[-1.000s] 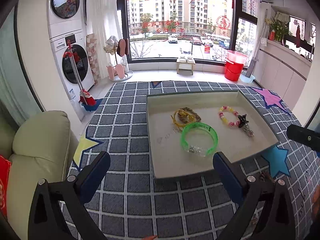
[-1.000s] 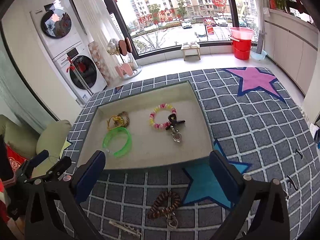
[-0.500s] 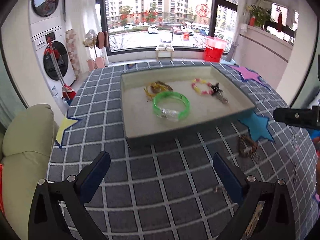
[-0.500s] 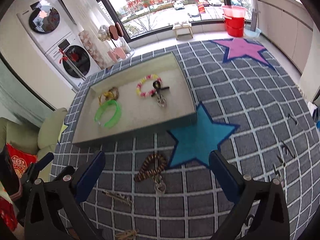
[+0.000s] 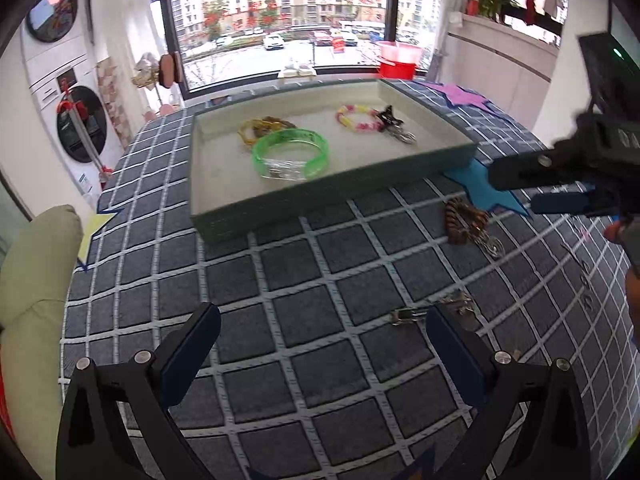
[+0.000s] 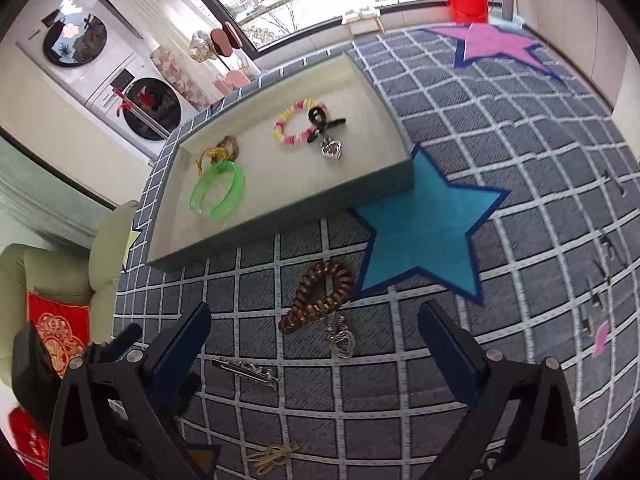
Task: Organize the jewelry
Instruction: 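Withdraw both tools from the tray toward the coiled hair tie and barrette, then grasp the brown coiled hair tie with the right tool while the left tool grasps the silver barrette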
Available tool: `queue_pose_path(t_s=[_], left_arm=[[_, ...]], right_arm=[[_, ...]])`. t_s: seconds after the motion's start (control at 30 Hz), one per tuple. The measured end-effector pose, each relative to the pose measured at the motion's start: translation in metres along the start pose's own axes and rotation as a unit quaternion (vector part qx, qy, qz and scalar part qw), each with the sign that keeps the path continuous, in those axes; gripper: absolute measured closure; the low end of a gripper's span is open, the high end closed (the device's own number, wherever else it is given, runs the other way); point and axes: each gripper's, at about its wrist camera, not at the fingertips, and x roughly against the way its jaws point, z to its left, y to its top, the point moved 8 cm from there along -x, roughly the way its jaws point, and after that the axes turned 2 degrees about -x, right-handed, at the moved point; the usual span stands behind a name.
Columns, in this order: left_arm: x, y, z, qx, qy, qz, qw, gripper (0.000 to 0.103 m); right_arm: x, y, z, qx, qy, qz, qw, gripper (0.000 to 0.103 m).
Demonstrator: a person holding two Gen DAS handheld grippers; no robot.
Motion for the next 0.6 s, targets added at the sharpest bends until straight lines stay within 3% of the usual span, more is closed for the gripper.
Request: queue_pose_path(t_s=[0.37, 0.6], left_arm=[[-0.003, 0.001, -0.028, -0.058, -0.023, -0.007, 0.9980, 0.000], [-0.005, 0.006, -0.050, -0.114, -0.049, -0.014, 0.9922, 0.000]], right_arm=[[-0.037, 0.001, -0.005, -0.090, 0.043, 0.070, 0.993, 0.046], [-0.043, -0.001, -0.007, -0.095, 0.027, 0.083, 0.992, 0.065]])
